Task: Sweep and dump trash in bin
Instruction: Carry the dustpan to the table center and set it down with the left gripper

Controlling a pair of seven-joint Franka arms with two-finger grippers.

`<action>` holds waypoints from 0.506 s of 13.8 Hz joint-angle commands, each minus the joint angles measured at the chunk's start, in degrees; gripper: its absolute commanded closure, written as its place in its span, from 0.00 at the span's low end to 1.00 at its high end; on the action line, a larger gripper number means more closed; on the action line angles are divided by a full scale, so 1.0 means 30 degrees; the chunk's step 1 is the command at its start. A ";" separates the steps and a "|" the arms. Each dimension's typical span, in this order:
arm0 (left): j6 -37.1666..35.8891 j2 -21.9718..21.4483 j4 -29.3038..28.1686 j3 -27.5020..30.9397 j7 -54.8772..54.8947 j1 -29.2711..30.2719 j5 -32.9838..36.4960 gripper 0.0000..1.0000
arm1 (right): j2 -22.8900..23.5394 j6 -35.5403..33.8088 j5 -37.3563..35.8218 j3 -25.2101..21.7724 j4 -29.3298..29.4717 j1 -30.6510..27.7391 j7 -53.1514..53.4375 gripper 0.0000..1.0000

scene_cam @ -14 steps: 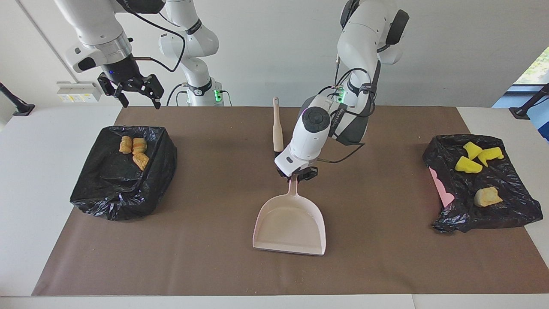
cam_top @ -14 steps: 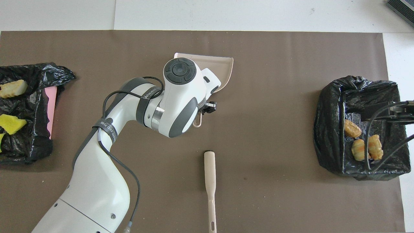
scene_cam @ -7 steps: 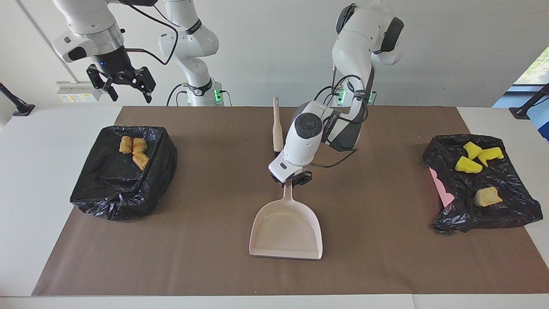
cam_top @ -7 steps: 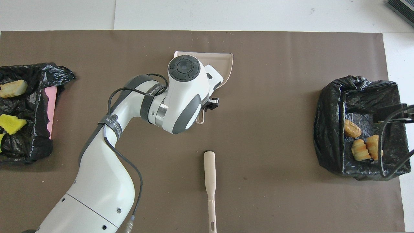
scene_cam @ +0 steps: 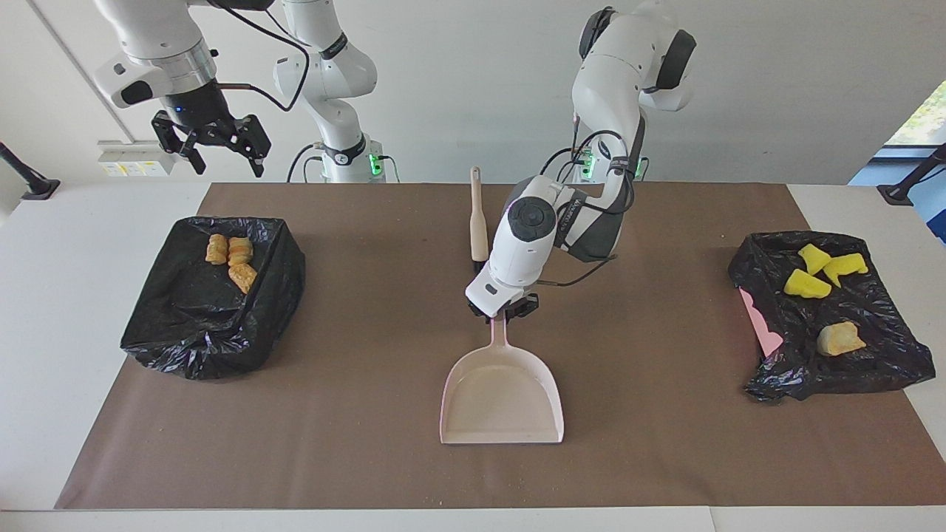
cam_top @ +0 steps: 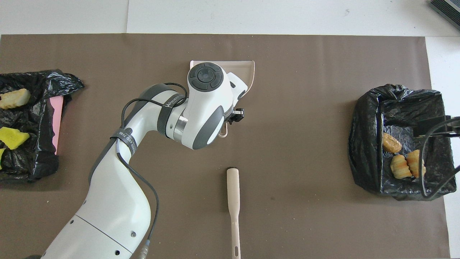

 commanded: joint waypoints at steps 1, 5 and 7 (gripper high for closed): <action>-0.0014 -0.0943 -0.0462 0.0283 0.0626 -0.0104 -0.0117 0.00 | -0.0059 -0.0393 -0.0200 0.0052 0.0071 -0.0142 -0.0387 0.00; -0.0772 -0.5186 -0.3650 0.0342 0.4548 0.1853 -0.0117 0.00 | -0.0146 -0.0394 -0.0200 0.0052 -0.0046 -0.0142 -0.0387 0.00; -0.3226 -0.6858 -0.3745 0.0313 0.6160 0.3492 -0.0117 0.00 | -0.0147 -0.0365 -0.0200 0.0052 -0.0046 -0.0142 -0.0387 0.00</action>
